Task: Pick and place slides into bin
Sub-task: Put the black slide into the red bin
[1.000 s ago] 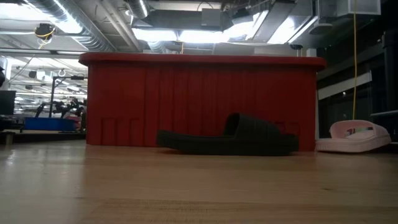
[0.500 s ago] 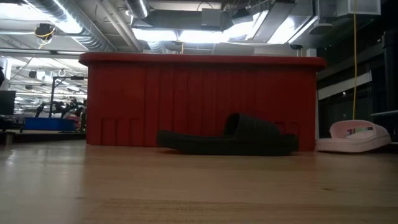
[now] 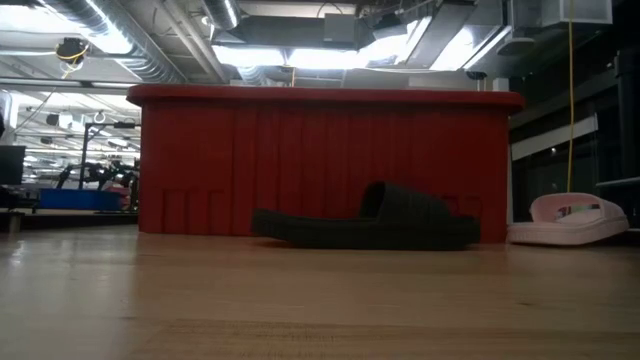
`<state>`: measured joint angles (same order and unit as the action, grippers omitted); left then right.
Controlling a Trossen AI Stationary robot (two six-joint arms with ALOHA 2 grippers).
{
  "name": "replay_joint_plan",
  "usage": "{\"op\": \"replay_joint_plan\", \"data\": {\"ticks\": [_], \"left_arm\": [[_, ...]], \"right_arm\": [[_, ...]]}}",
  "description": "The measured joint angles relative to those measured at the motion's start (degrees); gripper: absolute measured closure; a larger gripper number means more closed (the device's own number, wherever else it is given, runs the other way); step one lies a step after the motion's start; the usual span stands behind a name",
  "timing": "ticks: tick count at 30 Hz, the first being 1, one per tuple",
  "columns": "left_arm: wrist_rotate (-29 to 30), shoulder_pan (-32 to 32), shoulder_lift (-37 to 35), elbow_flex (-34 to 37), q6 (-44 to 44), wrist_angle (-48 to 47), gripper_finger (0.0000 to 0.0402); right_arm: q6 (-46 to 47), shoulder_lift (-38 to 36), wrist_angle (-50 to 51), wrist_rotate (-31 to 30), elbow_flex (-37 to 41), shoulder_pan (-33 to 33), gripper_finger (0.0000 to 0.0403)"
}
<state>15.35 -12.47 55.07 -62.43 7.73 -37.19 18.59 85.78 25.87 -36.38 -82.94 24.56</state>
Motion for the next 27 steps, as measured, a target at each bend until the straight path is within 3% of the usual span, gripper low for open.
{"op": "replay_joint_plan", "data": {"ticks": [7,15,21,27], "left_arm": [[0.2,-4.3,-0.1,0.6,-1.5,1.1,0.0401],[0.5,-6.0,-0.7,10.9,-3.7,13.2,0.0401],[-0.1,-5.9,-0.8,18.1,-9.7,22.4,0.04],[0.0,-5.8,-0.9,20.8,-10.0,30.8,0.0399]], "right_arm": [[7.7,0.0,1.8,-3.1,0.0,5.4,0.04],[28.5,1.3,22.0,-4.7,0.0,7.6,0.04],[43.3,1.6,31.2,-4.7,0.0,10.4,0.04],[48.7,1.6,29.9,-8.1,2.8,12.3,0.04]]}}
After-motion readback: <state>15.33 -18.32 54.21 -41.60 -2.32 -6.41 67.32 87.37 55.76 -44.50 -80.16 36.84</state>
